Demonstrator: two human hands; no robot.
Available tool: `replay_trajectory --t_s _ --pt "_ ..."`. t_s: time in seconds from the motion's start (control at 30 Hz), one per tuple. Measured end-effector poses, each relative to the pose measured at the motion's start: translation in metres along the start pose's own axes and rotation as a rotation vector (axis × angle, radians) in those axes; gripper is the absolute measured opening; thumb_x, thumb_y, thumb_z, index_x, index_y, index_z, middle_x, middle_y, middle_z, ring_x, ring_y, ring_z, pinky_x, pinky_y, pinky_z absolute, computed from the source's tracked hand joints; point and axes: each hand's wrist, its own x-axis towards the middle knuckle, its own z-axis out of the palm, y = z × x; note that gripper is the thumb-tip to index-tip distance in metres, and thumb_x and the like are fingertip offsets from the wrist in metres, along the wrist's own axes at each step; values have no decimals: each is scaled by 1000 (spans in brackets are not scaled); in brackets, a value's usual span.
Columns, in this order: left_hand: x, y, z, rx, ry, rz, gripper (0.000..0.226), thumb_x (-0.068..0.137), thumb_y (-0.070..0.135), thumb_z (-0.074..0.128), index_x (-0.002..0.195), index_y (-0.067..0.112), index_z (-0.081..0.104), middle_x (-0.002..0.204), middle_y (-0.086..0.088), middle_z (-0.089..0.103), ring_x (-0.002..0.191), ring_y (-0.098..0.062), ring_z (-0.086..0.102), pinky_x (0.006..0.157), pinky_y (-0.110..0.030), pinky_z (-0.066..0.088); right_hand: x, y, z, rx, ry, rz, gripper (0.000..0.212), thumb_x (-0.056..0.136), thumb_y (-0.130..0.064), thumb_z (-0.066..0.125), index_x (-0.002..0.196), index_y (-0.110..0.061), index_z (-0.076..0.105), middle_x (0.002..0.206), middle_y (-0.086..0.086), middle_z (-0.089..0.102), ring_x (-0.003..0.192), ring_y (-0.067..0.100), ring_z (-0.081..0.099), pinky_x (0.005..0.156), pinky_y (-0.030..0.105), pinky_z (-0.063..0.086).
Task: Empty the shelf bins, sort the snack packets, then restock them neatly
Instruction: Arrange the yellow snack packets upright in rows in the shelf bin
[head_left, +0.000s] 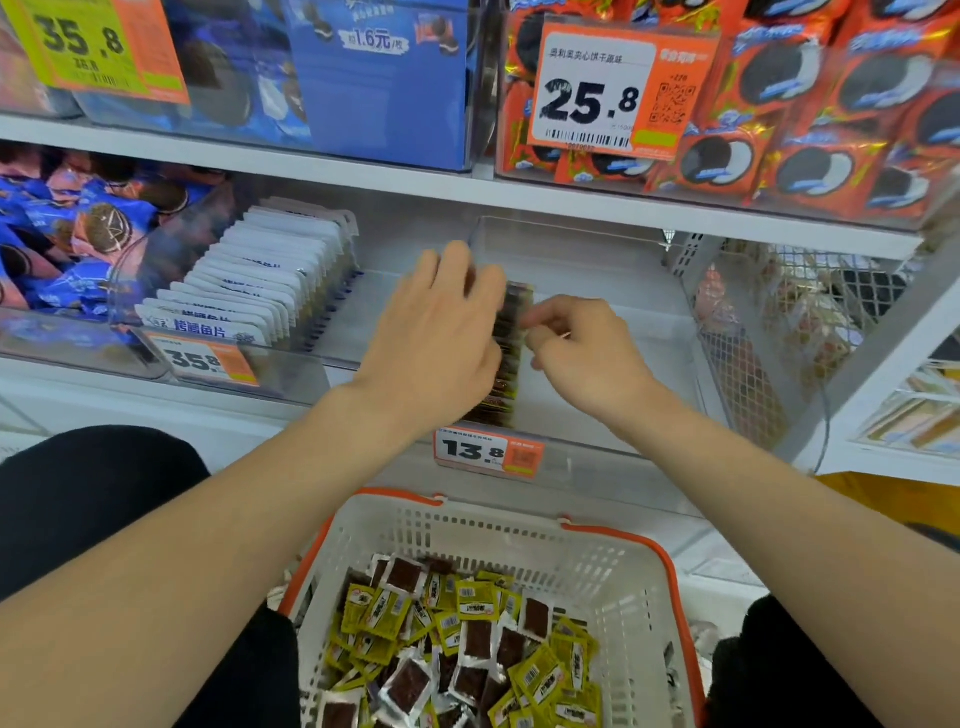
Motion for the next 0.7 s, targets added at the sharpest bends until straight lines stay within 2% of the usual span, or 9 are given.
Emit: replay_trajectory --t_s 0.07,0.17,0.23,0.27,0.37,0.43,0.53,0.6,0.7 --pt "-12 6 -15 -267 -38 41 16 87 24 57 101 21 50 91 2 53 79 -24 51 61 -41 42 -36 -3 -14 -37 -27 -101 15 82 -24 58 78 -28 72 71 -3 73 69 14 69 67 28 53" --pt "-44 19 -27 -500 -388 189 6 82 29 57 87 30 54 66 12 54 63 -8 53 60 -33 47 -93 -6 -33 -333 -303 -186 16 84 -20 62 71 -19 72 61 0 67 58 11 61 61 25 50" --pt "-72 30 -14 -499 -729 260 5 87 24 58 88 26 63 69 12 59 67 -3 55 65 -26 47 -119 19 -27 -524 -635 -102 22 89 -22 59 77 -10 73 66 9 67 55 15 60 66 32 55" --pt "-85 35 1 -442 -883 272 11 90 22 56 93 24 66 76 12 61 73 -7 59 69 -30 50 -128 38 -19 -612 -769 -54 26 91 -24 55 80 -8 72 70 11 69 55 16 61 66 36 57" --pt "-119 46 61 -284 -1189 284 25 95 20 47 110 22 67 96 6 65 85 -21 60 83 -43 56 -135 115 13 -849 -973 33 27 93 -22 48 78 -9 66 78 5 70 69 25 62 77 47 60" --pt "-133 49 100 -284 -1236 253 27 98 16 46 115 21 66 108 2 68 96 -24 64 91 -46 56 -129 157 29 -878 -1011 136 26 94 -18 49 87 -2 69 93 13 71 82 34 64 88 53 58" --pt "-154 60 152 -309 -1260 188 21 99 13 49 115 17 62 108 -3 63 97 -26 59 89 -44 52 -124 206 43 -802 -899 267 38 97 -24 57 126 -3 69 133 18 65 123 39 60 106 49 49" --pt "-171 69 183 -349 -1264 149 25 98 15 51 122 16 62 116 -7 62 102 -26 58 93 -44 52 -127 238 57 -726 -784 334 40 100 -28 59 136 -11 64 141 10 59 128 33 56 109 42 46" --pt "-198 87 223 -409 -1276 93 34 100 18 57 134 13 61 132 -8 61 119 -30 60 94 -39 52 -137 292 87 -725 -757 406 31 103 -23 58 131 -10 61 135 11 62 119 32 60 98 42 53"
